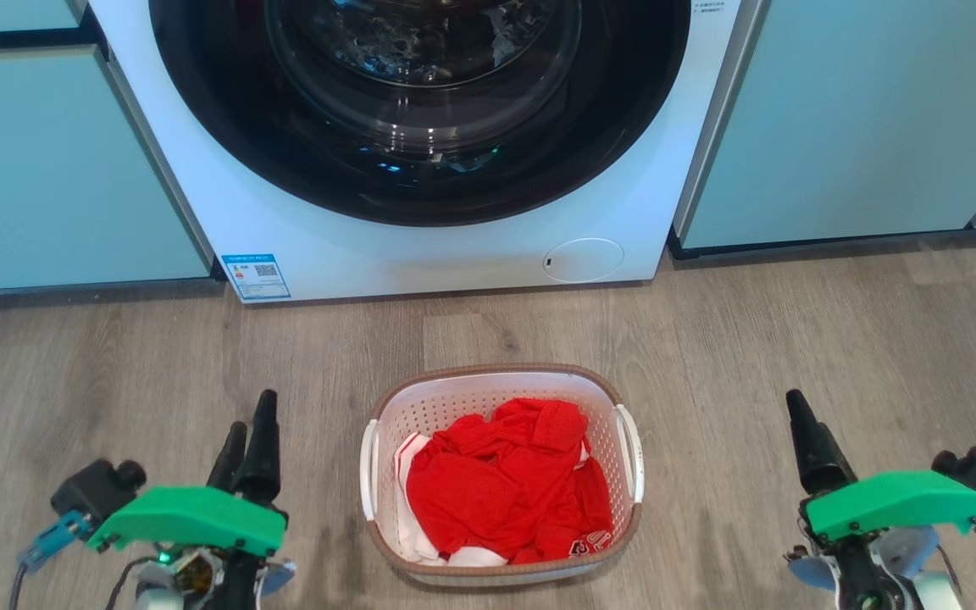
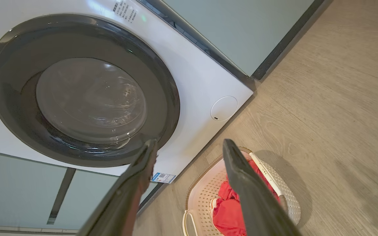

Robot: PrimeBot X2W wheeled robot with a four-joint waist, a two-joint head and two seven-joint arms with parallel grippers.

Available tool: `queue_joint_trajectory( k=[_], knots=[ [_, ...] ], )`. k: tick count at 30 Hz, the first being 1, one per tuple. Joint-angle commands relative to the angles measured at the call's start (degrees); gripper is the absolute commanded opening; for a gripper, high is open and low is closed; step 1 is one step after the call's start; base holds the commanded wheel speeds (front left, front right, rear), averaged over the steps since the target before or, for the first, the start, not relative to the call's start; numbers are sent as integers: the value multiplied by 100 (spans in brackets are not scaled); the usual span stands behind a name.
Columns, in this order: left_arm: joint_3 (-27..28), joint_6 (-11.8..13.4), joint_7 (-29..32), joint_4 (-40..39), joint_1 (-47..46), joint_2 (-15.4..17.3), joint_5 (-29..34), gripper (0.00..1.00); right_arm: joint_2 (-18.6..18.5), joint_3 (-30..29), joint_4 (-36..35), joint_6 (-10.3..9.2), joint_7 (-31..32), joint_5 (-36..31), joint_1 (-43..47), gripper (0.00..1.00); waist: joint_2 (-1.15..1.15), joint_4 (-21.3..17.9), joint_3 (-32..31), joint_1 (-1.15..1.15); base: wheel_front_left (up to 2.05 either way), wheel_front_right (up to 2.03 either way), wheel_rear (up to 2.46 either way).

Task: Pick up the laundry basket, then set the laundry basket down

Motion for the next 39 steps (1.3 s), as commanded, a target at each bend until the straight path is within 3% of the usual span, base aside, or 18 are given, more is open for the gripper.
queue_joint_trajectory(
  k=[1,24,39],
  knots=[
    [32,47,-70,-260,-273,82,223,100,-52,78,-243,17,-80,-210,-236,100,0,-1,1,0,0,0,0],
    [-745,1007,-457,-502,-173,616,1946,100,-66,432,-338,25,-465,-2161,-207,100,0,-24,-9,0,0,0,0],
    [-1065,1335,-725,-663,12,728,2921,100,-77,658,-443,30,-733,-3304,-148,100,0,-33,-49,0,0,0,0]
  ],
)
